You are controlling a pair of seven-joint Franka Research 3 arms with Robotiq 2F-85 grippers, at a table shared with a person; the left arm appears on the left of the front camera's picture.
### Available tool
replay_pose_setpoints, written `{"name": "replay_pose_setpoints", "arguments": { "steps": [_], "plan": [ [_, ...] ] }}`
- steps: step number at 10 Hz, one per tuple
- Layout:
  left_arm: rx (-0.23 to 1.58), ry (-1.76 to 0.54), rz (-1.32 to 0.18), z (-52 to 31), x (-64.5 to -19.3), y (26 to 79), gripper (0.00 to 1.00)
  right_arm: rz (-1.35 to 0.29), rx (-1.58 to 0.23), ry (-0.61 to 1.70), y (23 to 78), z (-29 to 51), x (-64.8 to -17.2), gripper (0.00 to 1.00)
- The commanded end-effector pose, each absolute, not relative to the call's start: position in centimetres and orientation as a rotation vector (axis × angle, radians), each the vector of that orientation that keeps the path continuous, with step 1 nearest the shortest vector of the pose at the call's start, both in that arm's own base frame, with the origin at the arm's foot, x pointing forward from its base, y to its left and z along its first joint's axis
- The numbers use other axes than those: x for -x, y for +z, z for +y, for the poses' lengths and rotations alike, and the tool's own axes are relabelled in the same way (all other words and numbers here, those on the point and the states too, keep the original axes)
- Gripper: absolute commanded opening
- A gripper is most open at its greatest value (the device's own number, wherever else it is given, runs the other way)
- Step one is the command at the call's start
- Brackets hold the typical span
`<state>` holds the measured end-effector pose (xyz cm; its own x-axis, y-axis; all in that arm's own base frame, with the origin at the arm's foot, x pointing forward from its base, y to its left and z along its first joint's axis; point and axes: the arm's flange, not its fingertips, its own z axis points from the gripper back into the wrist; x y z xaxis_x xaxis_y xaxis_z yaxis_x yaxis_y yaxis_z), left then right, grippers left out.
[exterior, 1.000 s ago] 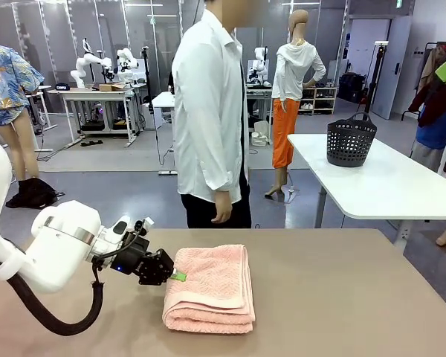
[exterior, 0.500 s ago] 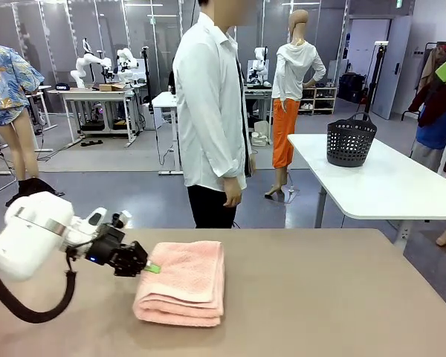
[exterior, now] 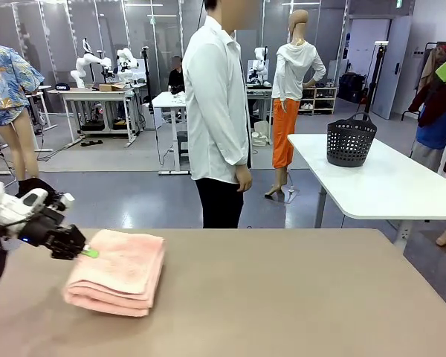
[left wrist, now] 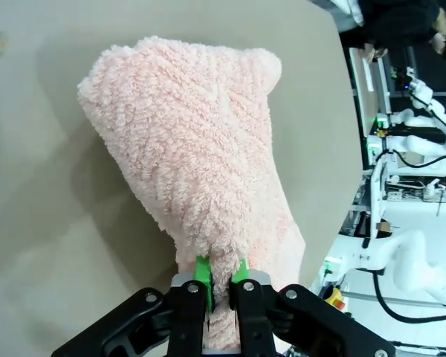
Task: Fold the towel.
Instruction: Pick up the 100 cm Hotel Towel and place it on the left side of the table.
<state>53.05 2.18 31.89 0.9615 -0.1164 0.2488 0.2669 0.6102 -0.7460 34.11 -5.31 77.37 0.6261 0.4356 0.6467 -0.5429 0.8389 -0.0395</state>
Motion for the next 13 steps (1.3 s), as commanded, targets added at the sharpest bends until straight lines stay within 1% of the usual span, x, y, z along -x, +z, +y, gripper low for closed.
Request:
{"name": "replay_pose_setpoints", "arguments": {
  "steps": [1, 3, 4, 7, 9, 10, 11, 12, 13],
  "plan": [
    [0.863, -0.248, -0.159, 5.7, -54.4, 33.5, 0.0, -0.687, -0.163, 0.568, 77.5, -5.3, -34.2, 1.0],
    [0.8, -0.229, -0.184, 11.3, -55.7, 34.5, 0.0, -0.687, -0.163, 0.568, 77.5, -5.3, -34.2, 1.0],
    [0.766, -0.235, -0.171, 13.1, -56.1, 34.1, 0.0, -0.687, -0.163, 0.568, 77.5, -5.3, -34.2, 1.0],
    [0.696, -0.251, -0.109, 16.4, -56.5, 31.3, 0.0, -0.687, -0.163, 0.568, 77.5, -5.3, -34.2, 1.0],
    [0.681, -0.242, -0.099, 18.0, -56.2, 30.8, 0.0, -0.687, -0.163, 0.568, 77.5, -5.3, -34.2, 1.0],
    [0.674, -0.227, -0.103, 18.3, -56.0, 31.0, 0.26, -0.687, -0.163, 0.568, 77.5, -5.3, -34.2, 1.0],
    [0.671, -0.229, -0.119, 18.2, -55.9, 31.5, 0.54, -0.687, -0.163, 0.568, 77.5, -5.3, -34.2, 1.0],
    [0.669, -0.23, -0.135, 17.9, -55.6, 32.2, 0.68, -0.687, -0.163, 0.568, 77.5, -5.3, -34.2, 1.0],
    [0.666, -0.231, -0.151, 17.7, -55.2, 33.1, 0.95, -0.687, -0.163, 0.568, 77.5, -5.3, -34.2, 1.0]
  ]
}}
